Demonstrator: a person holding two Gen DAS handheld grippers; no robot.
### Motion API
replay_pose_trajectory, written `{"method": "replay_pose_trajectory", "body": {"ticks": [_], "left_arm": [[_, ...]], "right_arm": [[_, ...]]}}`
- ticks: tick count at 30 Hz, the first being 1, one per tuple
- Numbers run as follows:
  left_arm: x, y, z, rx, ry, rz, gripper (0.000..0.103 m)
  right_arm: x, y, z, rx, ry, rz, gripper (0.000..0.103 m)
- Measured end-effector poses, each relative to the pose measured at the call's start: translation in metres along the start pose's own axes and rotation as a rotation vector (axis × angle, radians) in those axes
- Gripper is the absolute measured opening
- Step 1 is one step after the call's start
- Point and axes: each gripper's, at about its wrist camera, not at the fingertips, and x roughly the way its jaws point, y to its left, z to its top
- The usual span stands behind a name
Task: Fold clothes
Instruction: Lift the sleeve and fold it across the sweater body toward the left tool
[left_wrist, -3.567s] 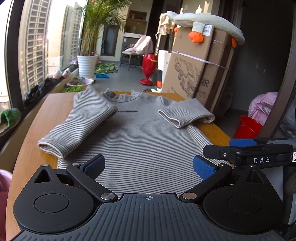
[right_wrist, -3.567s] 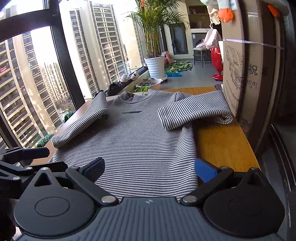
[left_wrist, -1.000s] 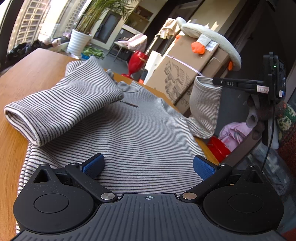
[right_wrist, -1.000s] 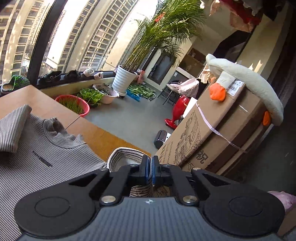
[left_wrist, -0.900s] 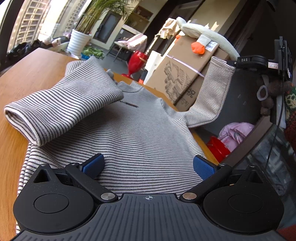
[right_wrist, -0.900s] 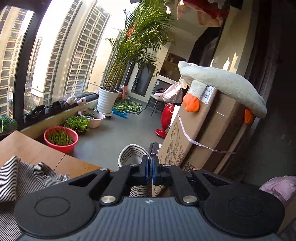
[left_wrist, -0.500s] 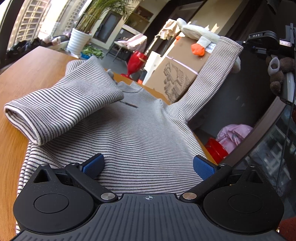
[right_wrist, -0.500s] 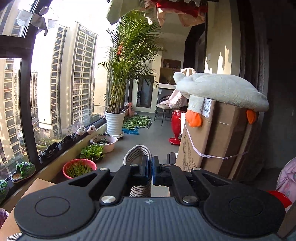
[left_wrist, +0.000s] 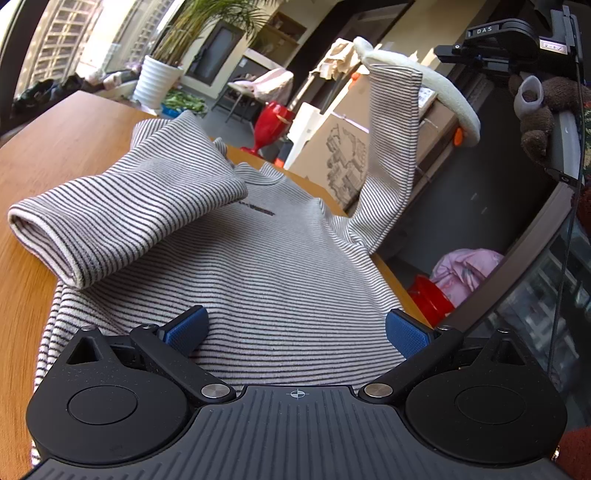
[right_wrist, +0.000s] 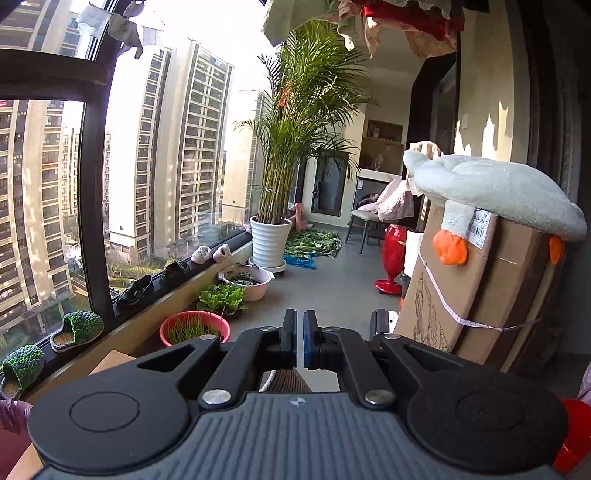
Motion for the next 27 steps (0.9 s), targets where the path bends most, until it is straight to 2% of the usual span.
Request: {"method": "replay_pose_trajectory", "body": {"ticks": [6,8,10,12,15,17,20,21,22,24,25,26,27], "left_arm": [[0.0,0.001,0.0,-0.004,-0.001,-0.003,0.103],[0.0,0.001,0.0,-0.004,-0.001,-0.003,0.103],[0.0,0.0,0.0,-0.005,-0.001,-0.002,0.103],[0.0,0.0,0.0,-0.005,-0.001,-0.002,0.103],[-0.001,0.001,0.0,-0.005,-0.001,-0.003,0.103],[-0.001,0.001,0.0,-0.005,-0.001,-0.003,0.103],[-0.001,0.002,0.0,-0.006,-0.002,-0.003,0.103],[-0.001,0.002,0.0,-0.006,-0.002,-0.003,0.103],[-0.001,0.002,0.001,-0.007,-0.002,-0.004,0.103],[0.0,0.002,0.001,-0.008,-0.002,-0.005,0.103],[0.0,0.003,0.001,-0.009,-0.002,-0.006,0.103],[0.0,0.003,0.001,-0.009,-0.002,-0.005,0.103],[0.0,0.003,0.001,-0.009,-0.002,-0.005,0.103]], "right_arm": [[0.018,0.033,-0.004,-0.045,0.03,0.078,0.003],[0.025,0.043,-0.013,-0.103,0.059,0.087,0.004],[0.035,0.059,-0.035,-0.209,0.122,0.094,0.013],[0.048,0.077,-0.067,-0.347,0.2,0.099,0.037],[0.066,0.114,-0.135,-0.617,0.306,0.1,0.041],[0.074,0.127,-0.164,-0.713,0.317,0.089,0.043],[0.098,0.138,-0.19,-0.756,0.34,0.076,0.062],[0.106,0.138,-0.194,-0.746,0.364,0.077,0.064],[0.115,0.138,-0.198,-0.735,0.389,0.077,0.064],[0.12,0.132,-0.198,-0.699,0.371,0.084,0.063],[0.121,0.129,-0.195,-0.674,0.377,0.091,0.058],[0.125,0.122,-0.19,-0.633,0.396,0.077,0.026],[0.127,0.116,-0.186,-0.601,0.412,0.065,0.007]]}}
